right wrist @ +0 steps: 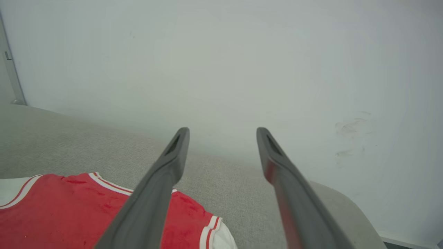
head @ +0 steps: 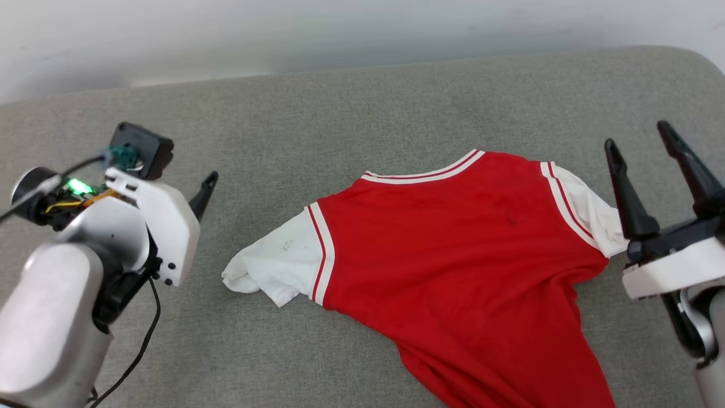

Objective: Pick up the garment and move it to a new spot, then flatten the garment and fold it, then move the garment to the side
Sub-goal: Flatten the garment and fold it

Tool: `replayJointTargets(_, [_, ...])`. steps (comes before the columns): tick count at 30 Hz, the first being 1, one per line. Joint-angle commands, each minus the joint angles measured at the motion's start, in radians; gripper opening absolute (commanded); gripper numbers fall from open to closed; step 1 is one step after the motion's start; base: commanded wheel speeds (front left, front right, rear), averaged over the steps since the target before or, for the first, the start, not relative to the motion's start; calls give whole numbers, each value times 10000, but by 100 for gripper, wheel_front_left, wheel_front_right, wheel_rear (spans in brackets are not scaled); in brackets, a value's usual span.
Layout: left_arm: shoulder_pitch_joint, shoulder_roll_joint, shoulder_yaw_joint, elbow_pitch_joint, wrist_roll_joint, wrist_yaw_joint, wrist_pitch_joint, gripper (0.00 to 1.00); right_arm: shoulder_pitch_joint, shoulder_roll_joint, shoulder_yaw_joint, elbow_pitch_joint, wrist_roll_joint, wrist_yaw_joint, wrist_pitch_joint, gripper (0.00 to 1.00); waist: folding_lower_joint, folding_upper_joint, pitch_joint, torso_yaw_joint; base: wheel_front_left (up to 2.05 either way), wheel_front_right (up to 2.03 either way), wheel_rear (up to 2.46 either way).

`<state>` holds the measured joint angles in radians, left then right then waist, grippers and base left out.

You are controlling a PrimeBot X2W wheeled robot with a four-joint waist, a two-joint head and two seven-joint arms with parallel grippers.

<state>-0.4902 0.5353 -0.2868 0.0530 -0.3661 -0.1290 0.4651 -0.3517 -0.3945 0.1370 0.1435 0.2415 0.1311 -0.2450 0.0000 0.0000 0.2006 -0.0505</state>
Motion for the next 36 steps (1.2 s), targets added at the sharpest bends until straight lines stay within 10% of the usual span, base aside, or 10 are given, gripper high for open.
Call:
replayJointTargets(1, [-432,481,-543,13,-635,9,723,100,354,194,-91,-408,-164,-7,142,100,0,0,108,-63,0,0,0])
replayJointTargets(8, [-1788,1770,-2646,346,-2686,5,3081,100,888,499,-145,-1356,-413,-7,489,100,0,0,499,-266,0,0,0])
replayJointTargets(21, [-2996,2373,-5984,1154,-4558,3,5115,100,447,552,80,-1465,-553,-7,483,100,0,0,1286,-738,0,0,0])
replayJointTargets(29, [-3034,2590,-7411,1489,-4660,3,4869,100,319,584,96,-1233,-556,-7,399,100,0,0,1425,-845,0,0,0])
replayJointTargets(31, [-3101,2550,-7617,1639,-4724,2,4646,3,249,550,119,-1181,-547,-7,425,100,0,0,1433,-841,0,0,0])
replayJointTargets(36, [-3419,2495,-7615,1936,-4727,4,3732,0,-199,44,105,-1283,-670,-7,512,100,0,0,1262,-740,0,0,0])
